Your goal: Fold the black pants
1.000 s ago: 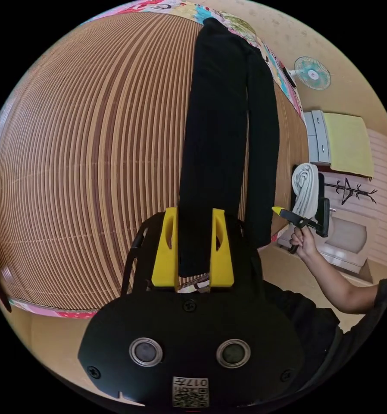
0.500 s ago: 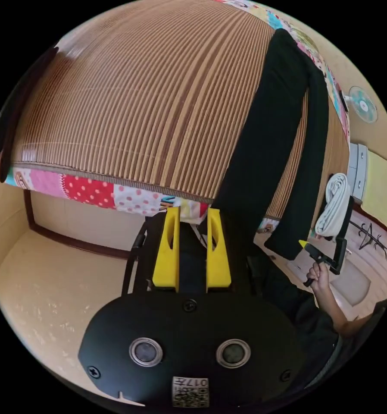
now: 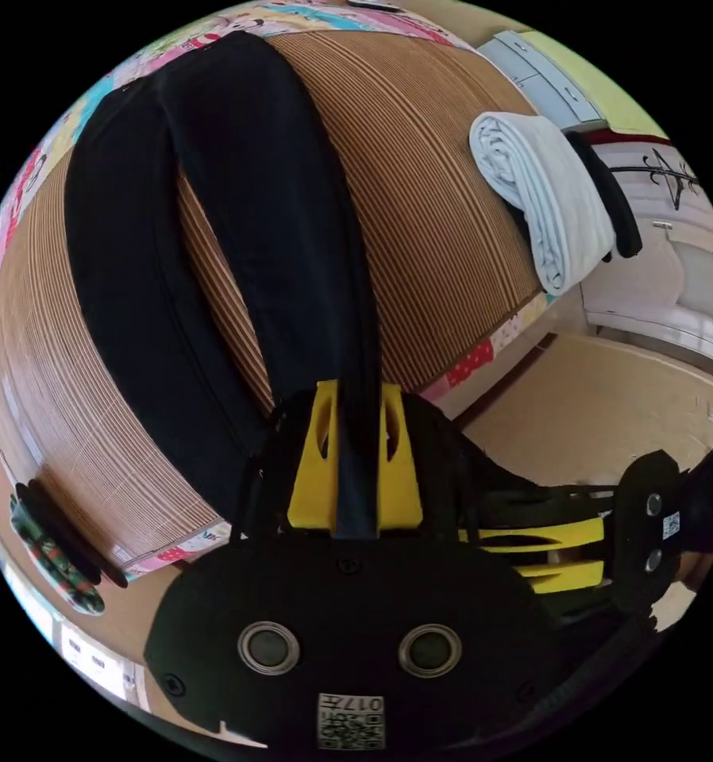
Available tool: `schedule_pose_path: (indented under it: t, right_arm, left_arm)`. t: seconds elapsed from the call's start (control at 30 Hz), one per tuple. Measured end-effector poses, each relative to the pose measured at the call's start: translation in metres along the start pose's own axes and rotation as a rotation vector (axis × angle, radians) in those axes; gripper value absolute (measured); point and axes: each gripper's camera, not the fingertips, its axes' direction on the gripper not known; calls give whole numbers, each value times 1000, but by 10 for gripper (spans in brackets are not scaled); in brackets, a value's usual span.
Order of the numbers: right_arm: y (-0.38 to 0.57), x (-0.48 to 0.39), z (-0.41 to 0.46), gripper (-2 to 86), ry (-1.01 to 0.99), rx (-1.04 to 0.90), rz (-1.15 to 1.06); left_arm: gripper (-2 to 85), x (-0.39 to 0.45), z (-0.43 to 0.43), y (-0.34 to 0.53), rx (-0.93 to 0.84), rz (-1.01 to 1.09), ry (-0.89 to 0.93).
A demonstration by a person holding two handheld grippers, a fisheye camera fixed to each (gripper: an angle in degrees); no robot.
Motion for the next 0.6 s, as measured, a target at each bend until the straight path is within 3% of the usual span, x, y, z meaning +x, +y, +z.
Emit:
schedule_pose_path:
  t: [0.1,0.23,0.4,0.6]
  right_arm:
    - [4,28,-24,31,-79,-143,-126]
    - [-33,122,-95,67,-1,-122,-52]
    - [-210,300,-206,127,-129,283,172]
    - [-372,383,-212,92,-74,468,350]
  left_arm:
    - [37,-4,1,15,30,-1,-32]
    - [36,-42,-7,36,99,-58,185]
    - [37,-69,-3,41,100,-108,320]
    - [38,-80,0,60,132,-194,401]
